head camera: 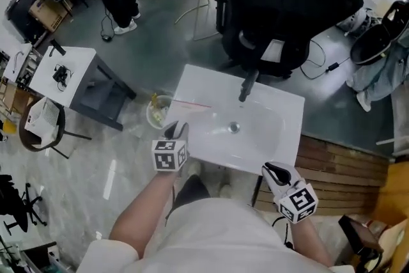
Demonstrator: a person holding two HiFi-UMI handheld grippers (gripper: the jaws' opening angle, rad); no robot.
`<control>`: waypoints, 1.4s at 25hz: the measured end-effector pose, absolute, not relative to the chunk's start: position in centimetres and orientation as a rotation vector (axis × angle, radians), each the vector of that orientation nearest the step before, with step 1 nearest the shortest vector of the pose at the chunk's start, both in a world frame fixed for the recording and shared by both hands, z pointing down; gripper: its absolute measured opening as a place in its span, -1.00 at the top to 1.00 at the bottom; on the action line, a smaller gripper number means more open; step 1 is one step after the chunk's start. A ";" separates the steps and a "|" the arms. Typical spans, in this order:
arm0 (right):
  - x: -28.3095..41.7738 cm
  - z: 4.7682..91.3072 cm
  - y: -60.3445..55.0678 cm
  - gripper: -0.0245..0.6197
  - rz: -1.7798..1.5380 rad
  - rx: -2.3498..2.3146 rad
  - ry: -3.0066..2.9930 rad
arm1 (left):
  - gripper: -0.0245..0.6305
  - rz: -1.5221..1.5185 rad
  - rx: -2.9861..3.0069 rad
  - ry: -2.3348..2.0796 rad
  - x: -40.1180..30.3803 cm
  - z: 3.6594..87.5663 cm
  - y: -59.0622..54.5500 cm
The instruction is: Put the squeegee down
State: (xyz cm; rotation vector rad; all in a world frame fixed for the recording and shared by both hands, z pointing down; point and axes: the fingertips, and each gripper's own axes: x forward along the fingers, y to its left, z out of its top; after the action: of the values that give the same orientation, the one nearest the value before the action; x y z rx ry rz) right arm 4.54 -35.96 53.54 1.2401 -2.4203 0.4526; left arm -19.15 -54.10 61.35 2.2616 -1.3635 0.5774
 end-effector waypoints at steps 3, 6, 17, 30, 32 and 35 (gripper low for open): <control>4.3 53.3 -38.2 0.80 0.475 1.332 -2.376 | 0.64 0.626 2.266 -1.347 -19.5 63.6 -58.8; 3.6 52.5 -40.3 0.80 0.478 1.402 -2.338 | 0.64 0.661 2.278 -1.326 -19.6 65.2 -62.8; 2.4 52.6 -41.6 0.80 0.586 1.576 -2.156 | 0.64 0.800 2.288 -1.272 -18.5 70.8 -70.6; 3.0 52.9 -41.0 0.80 0.618 1.643 -2.088 | 0.62 0.914 2.262 -1.287 -17.9 73.1 -71.2; 2.9 52.8 -41.0 0.80 0.616 1.638 -2.092 | 0.52 0.906 2.260 -1.279 -17.9 73.1 -71.1; 3.0 52.7 -40.9 0.80 0.613 1.630 -2.101 | 0.43 0.899 2.269 -1.276 -17.8 72.8 -71.1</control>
State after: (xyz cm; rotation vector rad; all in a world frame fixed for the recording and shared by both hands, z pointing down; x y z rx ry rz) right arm 2.97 -40.94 52.71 1.6304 -2.1009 0.6126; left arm -17.75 -71.12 72.84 2.2685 -1.2765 0.8991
